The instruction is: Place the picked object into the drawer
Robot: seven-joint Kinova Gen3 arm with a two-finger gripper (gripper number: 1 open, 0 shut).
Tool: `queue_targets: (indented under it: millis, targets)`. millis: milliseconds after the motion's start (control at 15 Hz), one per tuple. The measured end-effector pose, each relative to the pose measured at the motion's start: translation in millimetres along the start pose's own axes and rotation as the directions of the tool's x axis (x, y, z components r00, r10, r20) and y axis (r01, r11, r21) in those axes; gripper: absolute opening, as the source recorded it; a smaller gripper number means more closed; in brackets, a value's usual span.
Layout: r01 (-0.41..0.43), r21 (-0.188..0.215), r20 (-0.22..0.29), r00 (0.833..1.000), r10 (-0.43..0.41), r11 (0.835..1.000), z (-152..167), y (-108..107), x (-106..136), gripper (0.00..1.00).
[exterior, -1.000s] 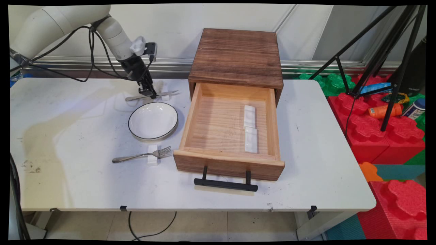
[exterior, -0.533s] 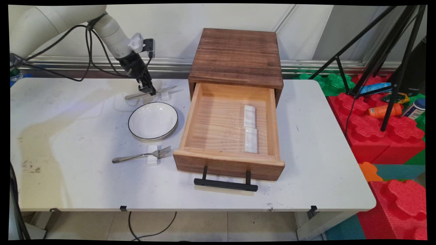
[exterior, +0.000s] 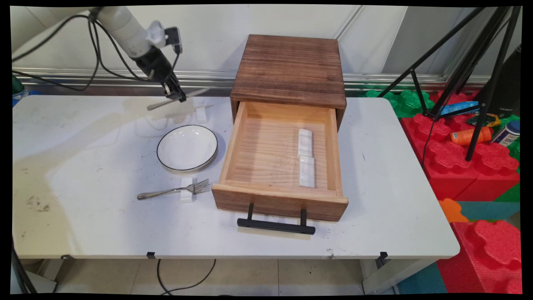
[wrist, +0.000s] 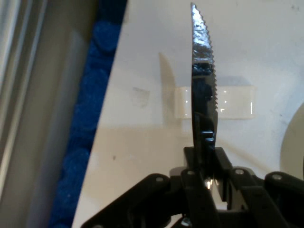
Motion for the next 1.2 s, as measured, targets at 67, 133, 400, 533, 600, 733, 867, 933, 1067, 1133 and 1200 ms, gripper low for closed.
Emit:
queue_targets:
  millis: [67,133,400,533,600,733,867,933,1067,1133,1200]
  targets:
    - [0.010,0.016,-0.009,1.000,-0.009,1.000,-11.4,3.6,1.0,0.00]
    - [0.014,0.025,-0.016,1.000,-0.014,1.000,-18.8,6.0,2.0,0.00]
    - [0.010,0.058,-0.055,0.998,-0.007,0.998,-53.8,20.2,10.5,0.00]
    - [-0.007,0.065,-0.078,0.997,0.012,0.998,-69.1,28.0,17.1,0.00]
    - [-0.019,0.068,-0.093,0.995,0.025,0.998,-77.9,33.2,21.7,0.00]
    - [-0.040,0.070,-0.117,0.992,0.048,0.997,-91.2,42.4,30.9,0.00]
    - [-0.069,0.069,-0.141,0.987,0.078,0.995,-102.6,52.6,42.6,0.00]
    - [-0.084,0.067,-0.151,0.984,0.093,0.994,-106.7,57.1,48.0,0.00]
    - [-0.125,0.060,-0.183,0.974,0.134,0.990,-118.3,72.5,66.7,0.00]
    - [-0.145,0.056,-0.199,0.968,0.154,0.988,-123.4,80.8,77.6,0.00]
    - [-0.160,0.052,-0.213,0.963,0.167,0.986,-127.1,87.7,87.5,0.00]
